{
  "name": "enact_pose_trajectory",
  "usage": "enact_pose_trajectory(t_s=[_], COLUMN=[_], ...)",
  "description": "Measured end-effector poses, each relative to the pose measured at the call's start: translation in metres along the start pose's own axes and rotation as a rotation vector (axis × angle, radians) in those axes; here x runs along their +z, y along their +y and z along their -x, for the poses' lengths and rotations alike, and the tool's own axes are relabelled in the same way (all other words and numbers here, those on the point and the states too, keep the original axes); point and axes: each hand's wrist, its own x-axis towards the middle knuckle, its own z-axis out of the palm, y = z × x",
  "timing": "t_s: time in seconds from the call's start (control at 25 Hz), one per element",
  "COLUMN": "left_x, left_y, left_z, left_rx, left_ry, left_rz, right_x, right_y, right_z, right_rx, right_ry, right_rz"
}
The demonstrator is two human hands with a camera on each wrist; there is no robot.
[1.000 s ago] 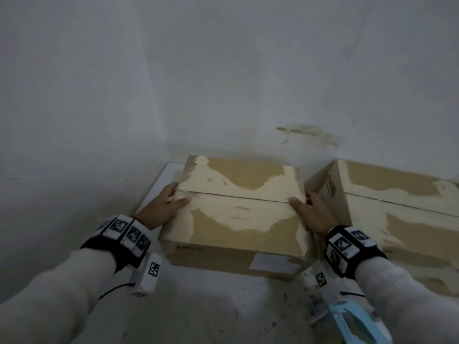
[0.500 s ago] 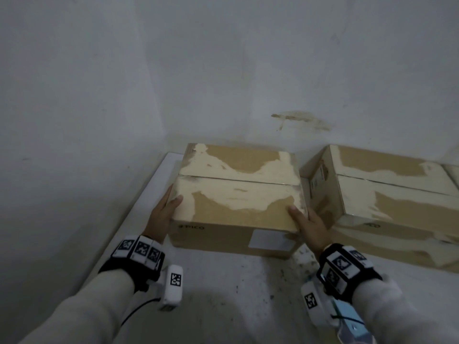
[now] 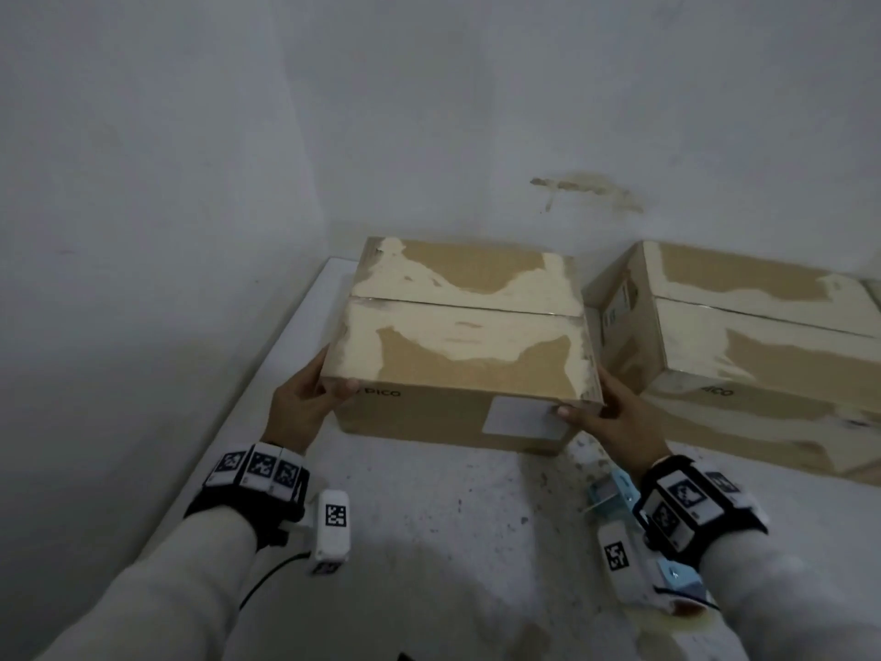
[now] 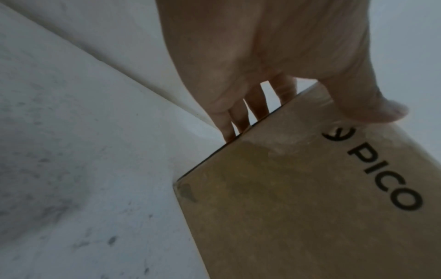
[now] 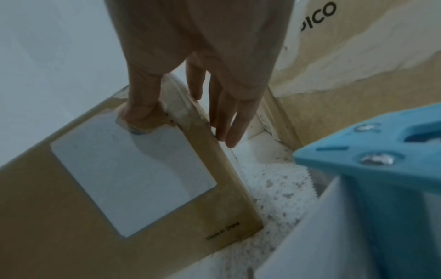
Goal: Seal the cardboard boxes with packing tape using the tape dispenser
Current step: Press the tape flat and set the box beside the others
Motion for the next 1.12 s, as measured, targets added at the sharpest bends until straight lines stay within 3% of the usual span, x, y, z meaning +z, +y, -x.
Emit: enact_pose_trajectory(t_s=[0.12, 0.28, 0.48, 0.84, 1.12], left_x=[0.0, -0.002, 0.007, 0.007, 0.014], left_y=[-0.006, -0.014, -0.013, -0.015, -0.003], left_z=[0.004, 0.011, 0.015, 0.019, 0.023], left_rx=[-0.053, -0.162, -0.166, -0.195, -0.205], left_ry=[0.112, 0.189, 0.214, 0.22, 0.326], left_rz=[0.09, 0.315, 0.319, 0.349, 0.348], right_x=[0.003, -0.003, -0.003, -0.005, 0.001], right_y=[0.004, 0.01, 0.019, 0.023, 0.014], right_z=[0.004, 0.007, 0.011, 0.019, 0.023], right_rx=[0.004, 0.031, 0.068, 0.16, 0.122], right_ry=[0.101, 0.093, 0.204, 0.152, 0.31], right_rz=[-0.034, -0.107, -0.235, -0.415, -0.423])
